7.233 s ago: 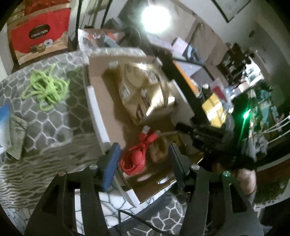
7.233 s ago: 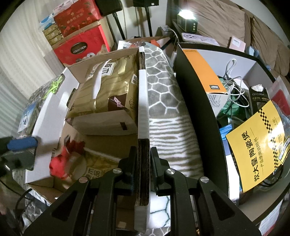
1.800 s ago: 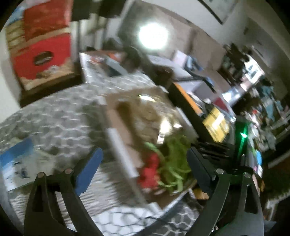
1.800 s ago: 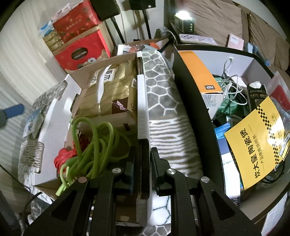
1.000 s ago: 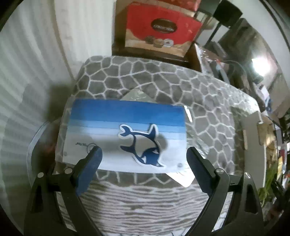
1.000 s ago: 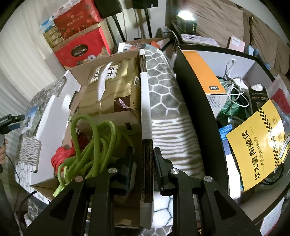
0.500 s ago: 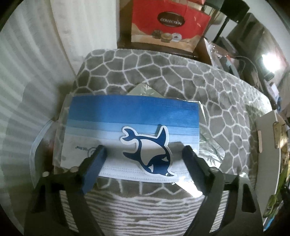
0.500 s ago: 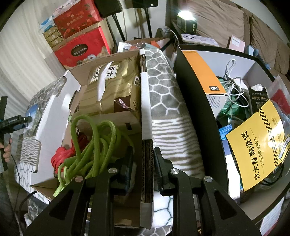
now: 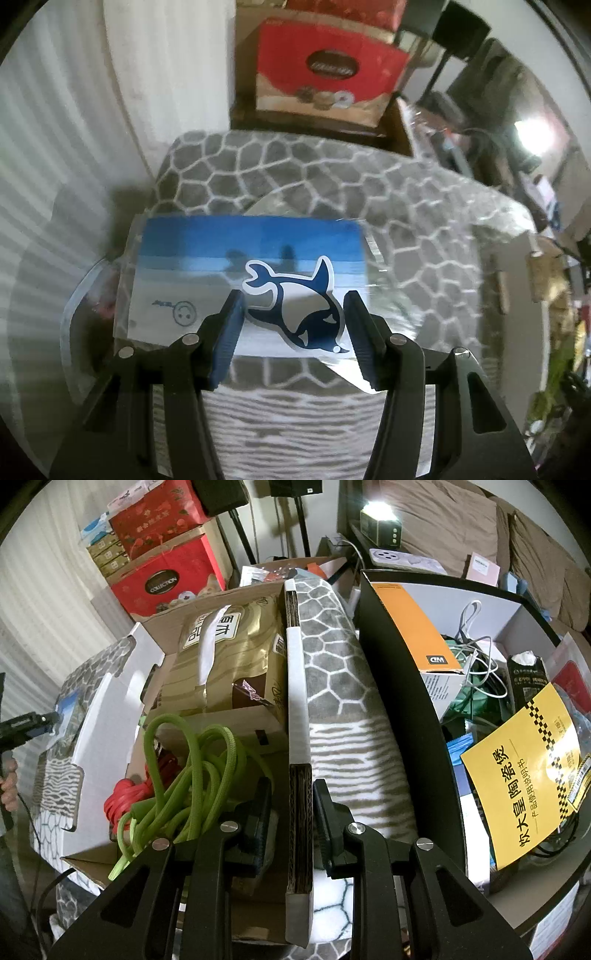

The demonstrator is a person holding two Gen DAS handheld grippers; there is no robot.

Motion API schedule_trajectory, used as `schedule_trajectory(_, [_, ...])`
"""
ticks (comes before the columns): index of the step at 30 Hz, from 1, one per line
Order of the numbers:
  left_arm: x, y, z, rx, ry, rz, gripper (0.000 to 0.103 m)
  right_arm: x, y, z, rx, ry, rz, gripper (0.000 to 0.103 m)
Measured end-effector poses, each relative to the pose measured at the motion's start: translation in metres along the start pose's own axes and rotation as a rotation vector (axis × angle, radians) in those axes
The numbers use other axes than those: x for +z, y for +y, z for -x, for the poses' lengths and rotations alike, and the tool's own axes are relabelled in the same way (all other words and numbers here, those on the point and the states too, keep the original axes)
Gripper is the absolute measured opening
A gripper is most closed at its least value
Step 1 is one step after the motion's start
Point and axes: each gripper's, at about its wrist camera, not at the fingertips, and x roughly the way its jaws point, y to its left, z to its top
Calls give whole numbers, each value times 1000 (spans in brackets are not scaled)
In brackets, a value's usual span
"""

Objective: Organize objects
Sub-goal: 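Lift the mask packet with the left tool and turn it upright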

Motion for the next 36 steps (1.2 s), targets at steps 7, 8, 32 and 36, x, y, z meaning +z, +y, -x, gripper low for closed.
schedule_trajectory(7, [2, -49, 34, -125, -41, -90, 52, 0, 0, 0, -1, 1, 0, 24])
schedule_trajectory(8, [0, -58, 39, -148, -42, -104, 52, 0, 0, 0, -1, 1, 1, 24])
schedule_trajectory(32, [-25, -229, 22, -367, 83, -321, 64, -1, -1, -1, 3, 0, -1, 24])
schedule_trajectory(36, [-24, -222, 23, -372, 81, -309, 67, -1, -1, -1, 3, 0, -2, 24])
